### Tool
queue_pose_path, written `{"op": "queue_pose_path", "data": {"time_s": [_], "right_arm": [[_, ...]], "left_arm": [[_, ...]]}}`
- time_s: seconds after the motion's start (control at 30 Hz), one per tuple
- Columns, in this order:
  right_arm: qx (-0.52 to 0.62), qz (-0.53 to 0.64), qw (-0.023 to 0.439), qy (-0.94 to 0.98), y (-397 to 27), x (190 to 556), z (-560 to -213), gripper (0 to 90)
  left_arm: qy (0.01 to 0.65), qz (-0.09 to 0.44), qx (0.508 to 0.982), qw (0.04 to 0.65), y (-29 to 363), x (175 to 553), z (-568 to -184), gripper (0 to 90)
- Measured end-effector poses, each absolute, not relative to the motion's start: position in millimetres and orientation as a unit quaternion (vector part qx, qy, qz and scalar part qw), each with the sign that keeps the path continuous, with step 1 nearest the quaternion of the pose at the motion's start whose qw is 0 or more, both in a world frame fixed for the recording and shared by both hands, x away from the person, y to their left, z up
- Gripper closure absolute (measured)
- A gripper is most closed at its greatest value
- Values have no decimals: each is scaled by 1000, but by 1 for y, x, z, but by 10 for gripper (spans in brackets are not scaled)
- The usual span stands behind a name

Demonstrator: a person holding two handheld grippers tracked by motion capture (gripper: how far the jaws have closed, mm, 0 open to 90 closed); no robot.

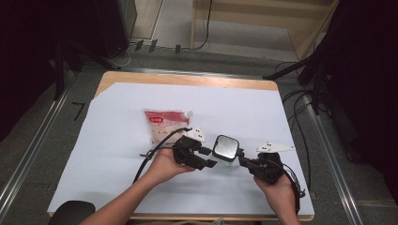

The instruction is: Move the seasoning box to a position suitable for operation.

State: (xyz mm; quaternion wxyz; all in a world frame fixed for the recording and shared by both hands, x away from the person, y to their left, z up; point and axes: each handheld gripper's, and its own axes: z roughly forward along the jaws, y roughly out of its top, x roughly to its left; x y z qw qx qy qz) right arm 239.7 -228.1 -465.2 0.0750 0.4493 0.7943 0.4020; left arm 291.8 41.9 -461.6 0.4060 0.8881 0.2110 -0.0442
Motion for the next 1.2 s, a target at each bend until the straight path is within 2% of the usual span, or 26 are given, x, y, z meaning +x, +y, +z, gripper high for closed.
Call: {"op": "queue_pose_path", "data": {"time_s": [0.57, 0.7, 0.97, 1.2], "right_arm": [[461, 400, 76, 788, -238, 254, -466, 900], [456, 396, 93, 791, -241, 250, -460, 900], [478, 394, 91, 780, -255, 257, -461, 900], [480, 381, 90, 785, -255, 268, -466, 900]], "left_arm": [[187, -49, 897, 399, 25, 277, -464, 492], [197, -38, 895, 398, 32, 282, -460, 474], [188, -11, 893, 409, 37, 293, -456, 370], [178, 5, 895, 408, 27, 301, -453, 357]]}}
